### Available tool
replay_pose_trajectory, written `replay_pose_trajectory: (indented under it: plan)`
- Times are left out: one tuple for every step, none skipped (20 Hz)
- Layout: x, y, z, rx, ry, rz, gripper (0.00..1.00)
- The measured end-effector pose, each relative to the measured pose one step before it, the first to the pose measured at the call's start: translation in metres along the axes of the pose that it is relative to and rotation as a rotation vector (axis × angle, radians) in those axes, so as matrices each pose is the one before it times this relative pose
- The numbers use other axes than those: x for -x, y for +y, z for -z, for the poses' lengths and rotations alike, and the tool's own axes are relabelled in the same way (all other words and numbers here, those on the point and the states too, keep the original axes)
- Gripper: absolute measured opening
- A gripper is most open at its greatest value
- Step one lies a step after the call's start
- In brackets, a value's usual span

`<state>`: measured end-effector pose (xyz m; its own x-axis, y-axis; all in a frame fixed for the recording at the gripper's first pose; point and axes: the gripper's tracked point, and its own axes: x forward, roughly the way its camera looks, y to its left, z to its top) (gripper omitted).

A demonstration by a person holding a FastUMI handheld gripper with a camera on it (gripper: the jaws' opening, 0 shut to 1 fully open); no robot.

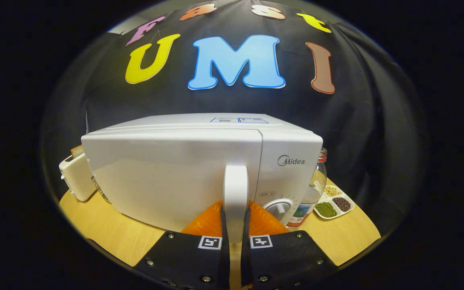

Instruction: Open the microwave, put the food inside, and close the microwave door.

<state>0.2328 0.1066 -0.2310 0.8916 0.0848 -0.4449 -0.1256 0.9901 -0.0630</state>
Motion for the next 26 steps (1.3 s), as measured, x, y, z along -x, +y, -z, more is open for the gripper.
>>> replay_pose_trajectory:
  plan:
    - [0.00820,0.00285,0.00339,0.03275,-0.01748,-0.00149,0.11]
    - [0.01380,0.00284,0.00096,0.02417,-0.02229,0.00224,0.11]
    - [0.01350,0.00452,0.00726,0.00558,0.00062,-0.00097,0.11]
    - [0.01265,0.00377,0.00318,-0.00605,-0.00440,-0.00139,0.11]
    - [0.01116,0.00477,0.00438,-0.01158,0.00277,-0.00655,0.11]
    - [0.01114,0.00587,0.00228,-0.00737,0.00188,-0.00915,0.11]
    - [0.01091,0.00674,0.00355,0.00239,0.00182,-0.01139,0.11]
    - [0.01027,0.00613,0.00222,0.00238,-0.00008,-0.01039,0.11]
    - [0.00909,0.00579,0.00295,0.00315,0.00112,-0.00831,0.11]
    - [0.00852,0.00601,0.00195,-0.00048,0.00108,-0.00658,0.11]
    - [0.00781,0.00622,0.00291,-0.00409,0.00254,-0.00407,0.11]
    - [0.00795,0.00635,0.00244,-0.00954,0.00469,-0.00312,0.11]
    - [0.00715,0.00702,0.00254,-0.00874,0.00415,-0.00126,0.11]
    - [0.00691,0.00716,0.00194,-0.00354,0.00223,-0.00277,0.11]
    - [0.00677,0.00754,0.00209,-0.00072,0.00226,-0.00459,0.12]
    - [0.00658,0.00696,0.00189,0.00068,0.00192,-0.00486,0.14]
    - [0.00565,0.00743,0.00238,0.00019,0.00400,-0.00519,0.15]
    - [0.00603,0.00689,0.00213,0.00400,0.00412,-0.00446,0.16]
    - [0.00525,0.00775,0.00285,0.00964,0.00416,-0.00460,0.19]
    - [0.00730,0.00780,0.00126,0.00889,0.00140,-0.00611,0.19]
    - [0.00556,0.00934,0.00269,0.01049,0.00257,-0.00911,0.20]
    - [0.00538,0.00882,0.00169,0.01380,0.00237,-0.01065,0.20]
    - [0.00583,0.00892,0.00325,0.00921,0.00498,-0.00901,0.20]
    - [0.00625,0.00798,0.00214,0.00413,0.00371,-0.00606,0.21]
    - [0.00543,0.00845,0.00311,0.00101,0.00365,-0.00681,0.21]
    - [0.00539,0.01035,0.00294,0.00040,0.00708,-0.01804,0.21]
